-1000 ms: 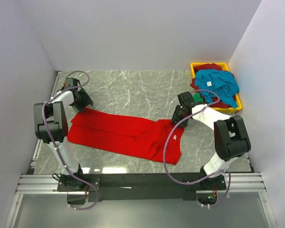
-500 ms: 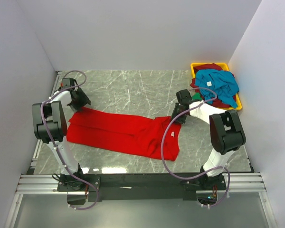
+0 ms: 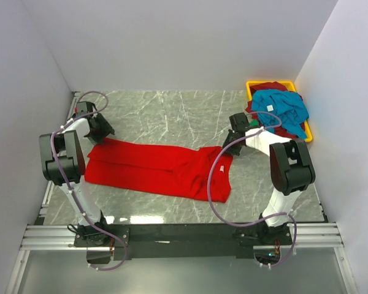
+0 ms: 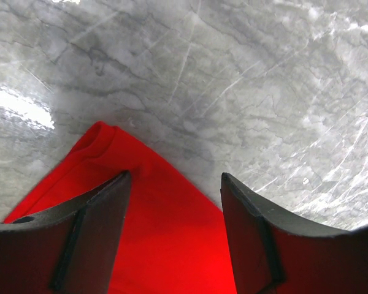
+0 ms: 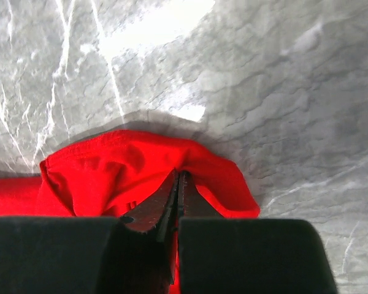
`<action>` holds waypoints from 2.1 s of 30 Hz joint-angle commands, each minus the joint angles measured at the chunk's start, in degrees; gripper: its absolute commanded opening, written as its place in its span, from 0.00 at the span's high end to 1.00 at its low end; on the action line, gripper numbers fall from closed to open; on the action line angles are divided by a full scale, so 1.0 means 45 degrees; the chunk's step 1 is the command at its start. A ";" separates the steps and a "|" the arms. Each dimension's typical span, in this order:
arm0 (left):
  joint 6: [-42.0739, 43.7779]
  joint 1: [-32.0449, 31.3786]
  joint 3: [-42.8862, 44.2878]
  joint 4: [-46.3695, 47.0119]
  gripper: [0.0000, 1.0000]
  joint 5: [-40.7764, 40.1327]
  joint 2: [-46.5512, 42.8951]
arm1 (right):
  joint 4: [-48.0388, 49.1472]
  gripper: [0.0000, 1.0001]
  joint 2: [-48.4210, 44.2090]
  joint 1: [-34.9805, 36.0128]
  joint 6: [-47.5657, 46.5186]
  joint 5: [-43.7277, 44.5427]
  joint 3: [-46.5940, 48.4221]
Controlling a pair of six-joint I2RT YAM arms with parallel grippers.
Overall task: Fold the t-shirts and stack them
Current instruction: Fold the tshirt
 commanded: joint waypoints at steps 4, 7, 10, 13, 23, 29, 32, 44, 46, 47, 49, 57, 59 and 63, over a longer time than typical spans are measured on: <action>0.0478 0.0390 -0.0589 -0.0467 0.32 -0.0754 0.0236 | -0.0078 1.00 0.0016 -0.0596 0.0066 0.0866 0.0417; 0.0438 0.0430 -0.0667 -0.0467 0.32 -0.0910 0.0197 | -0.0254 1.00 0.0094 -0.0694 0.0047 0.0906 0.0631; 0.0361 0.0430 -0.0726 -0.0486 0.32 -0.0949 0.0041 | -0.0468 1.00 0.0230 -0.0714 0.0046 0.0906 0.0904; 0.0321 0.0449 -0.0746 -0.0487 0.32 -0.1320 -0.0232 | -0.0586 1.00 0.0153 -0.0695 -0.0012 0.0906 0.1061; 0.0302 -0.0175 0.0269 -0.0682 0.30 -0.0520 -0.0780 | -0.0177 0.72 -0.1955 -0.0014 -0.1689 -0.0675 0.0809; 0.0262 -0.0371 0.0680 -0.0897 0.30 -0.0285 -0.0955 | 0.0583 0.54 -0.3050 0.1353 -0.2083 -0.2198 -0.0441; 0.0399 -0.0449 0.0622 -0.0897 0.30 -0.0168 -0.1092 | 0.0820 0.52 -0.3051 0.1901 -0.1869 -0.2493 -0.0832; 0.0438 -0.0528 0.0153 -0.0721 0.29 0.0125 -0.1483 | -0.0079 0.53 -0.3110 0.2724 -0.1320 -0.1204 -0.1517; 0.0477 -0.0547 0.0153 -0.0721 0.29 0.0261 -0.1483 | -0.0040 0.52 -0.2798 0.2723 -0.1592 -0.1204 -0.1439; 0.0497 -0.0566 0.0134 -0.0721 0.29 0.0281 -0.1483 | 0.0019 0.51 -0.2584 0.2704 -0.1652 -0.1126 -0.1419; 0.0516 -0.0547 0.0192 -0.0760 0.29 0.0340 -0.1483 | 0.0116 0.49 -0.2407 0.2723 -0.1866 -0.1067 -0.1341; 0.0477 -0.0547 0.0231 -0.0838 0.29 0.0398 -0.1444 | 0.0507 0.47 -0.1547 0.2645 -0.2375 -0.1047 -0.1126; 0.0497 -0.0566 0.0231 -0.0877 0.29 0.0321 -0.1483 | 0.0683 0.47 -0.1410 0.2587 -0.2395 -0.1184 -0.1184; 0.0575 -0.0547 0.0250 -0.0975 0.29 0.0223 -0.1502 | 0.0781 0.50 -0.1352 0.2548 -0.2414 -0.1379 -0.1204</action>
